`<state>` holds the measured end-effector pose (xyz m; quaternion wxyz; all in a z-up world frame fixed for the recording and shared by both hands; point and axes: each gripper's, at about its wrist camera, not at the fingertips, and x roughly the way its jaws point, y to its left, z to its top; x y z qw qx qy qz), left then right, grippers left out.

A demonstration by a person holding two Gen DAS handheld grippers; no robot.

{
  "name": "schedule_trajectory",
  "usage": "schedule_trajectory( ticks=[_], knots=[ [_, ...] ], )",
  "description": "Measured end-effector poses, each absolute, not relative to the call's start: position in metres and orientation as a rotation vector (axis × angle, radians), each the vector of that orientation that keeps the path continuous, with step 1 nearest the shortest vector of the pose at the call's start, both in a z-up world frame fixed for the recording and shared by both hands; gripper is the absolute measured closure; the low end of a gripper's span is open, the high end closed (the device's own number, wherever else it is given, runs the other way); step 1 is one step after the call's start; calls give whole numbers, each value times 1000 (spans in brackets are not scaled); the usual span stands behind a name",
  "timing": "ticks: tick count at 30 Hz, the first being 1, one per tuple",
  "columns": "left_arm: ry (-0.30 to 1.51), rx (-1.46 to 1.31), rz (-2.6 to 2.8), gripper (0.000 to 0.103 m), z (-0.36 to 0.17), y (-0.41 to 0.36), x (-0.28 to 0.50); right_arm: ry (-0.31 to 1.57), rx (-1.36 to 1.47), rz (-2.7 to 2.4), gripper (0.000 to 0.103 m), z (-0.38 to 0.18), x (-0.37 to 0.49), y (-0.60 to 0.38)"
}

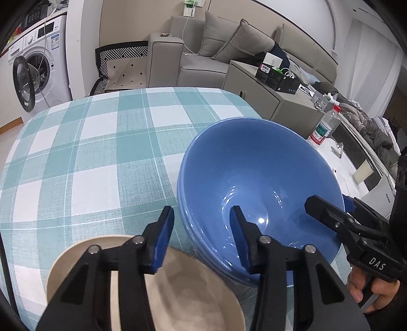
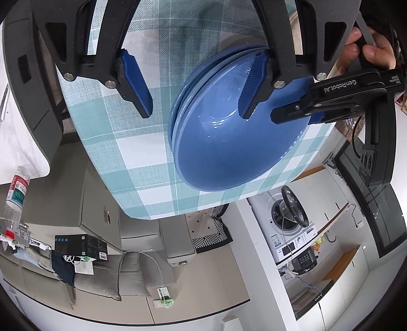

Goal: Organize plates and bowls
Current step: 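Open both grippers and reposition them on the rims of the bowl stack, then close both grippers on opposite rims of the three-bowl stack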

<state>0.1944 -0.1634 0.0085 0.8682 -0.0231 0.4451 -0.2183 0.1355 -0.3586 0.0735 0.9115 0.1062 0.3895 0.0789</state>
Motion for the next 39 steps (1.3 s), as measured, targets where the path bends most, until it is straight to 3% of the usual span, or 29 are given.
schedule_trajectory(
  ticks=[3, 9, 39],
  knots=[
    [925, -41, -472, 63, 9, -166, 192, 803, 214, 178, 45, 74, 135, -356],
    [918, -28, -463, 66, 11, -168, 192, 803, 206, 175, 49, 74, 135, -354],
    [878, 21, -434, 66, 31, -179, 181, 765, 230, 179, 50, 86, 127, -363]
  ],
)
